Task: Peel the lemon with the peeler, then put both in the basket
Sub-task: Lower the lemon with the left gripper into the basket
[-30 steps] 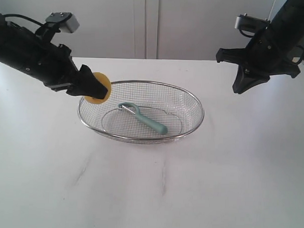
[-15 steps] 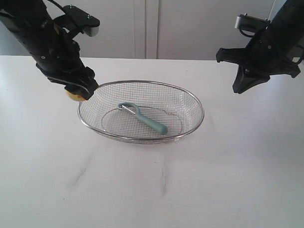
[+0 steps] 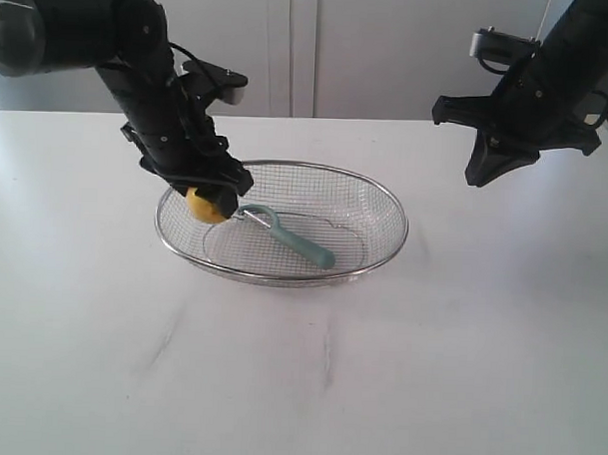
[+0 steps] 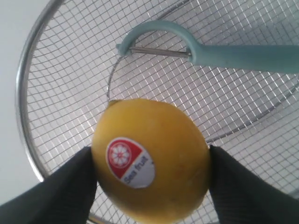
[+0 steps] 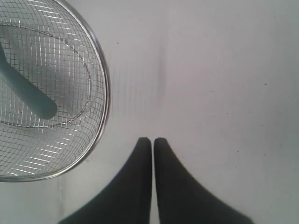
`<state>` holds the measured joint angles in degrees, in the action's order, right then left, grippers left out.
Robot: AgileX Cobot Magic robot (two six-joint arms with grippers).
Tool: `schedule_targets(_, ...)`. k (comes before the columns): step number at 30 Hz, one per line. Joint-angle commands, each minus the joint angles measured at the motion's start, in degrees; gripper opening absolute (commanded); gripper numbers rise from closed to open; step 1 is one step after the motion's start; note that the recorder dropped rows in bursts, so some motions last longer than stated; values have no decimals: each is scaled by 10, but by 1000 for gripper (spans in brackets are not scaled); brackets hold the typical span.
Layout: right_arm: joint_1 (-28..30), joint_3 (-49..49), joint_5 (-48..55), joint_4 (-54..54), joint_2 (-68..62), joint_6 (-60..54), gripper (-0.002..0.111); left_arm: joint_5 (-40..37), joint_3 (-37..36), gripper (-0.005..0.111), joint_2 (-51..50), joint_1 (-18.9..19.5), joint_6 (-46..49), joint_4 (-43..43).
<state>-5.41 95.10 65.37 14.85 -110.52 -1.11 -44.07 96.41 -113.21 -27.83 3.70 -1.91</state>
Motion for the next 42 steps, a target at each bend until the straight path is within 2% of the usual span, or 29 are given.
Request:
schedule_targets(1,3,2,-3,-2,7,0,3,26,4,0,-23,-3,4,-40)
schedule_targets(4,3,2,-4,-2,7,0,3,58,4,0,-35,-3,27,-75)
schedule_targets(8,3,2,-16,-2,7,0,3,81,3,0,-56,-3,31,-78)
schedule_targets(22,3,2,-29,-2,7,0,3,70,3,2,-89,-3,55,-78)
schedule_targets(27,3,2,-29,-2,7,0,3,69,3,35,-90,-3,55,-78)
schedule_targets(28,3,2,-29,-2,7,0,3,69,3,49,-88,-3,55,-78)
schedule_targets(33,3,2,-29,-2,7,0,3,67,3,75,-87,-3,55,-78)
schedule_targets(36,3,2,-29,-2,7,0,3,65,3,81,-85,-3,55,-78)
schedule_targets(42,3,2,-29,-2,7,0,3,64,4,81,-64,-3,55,-74)
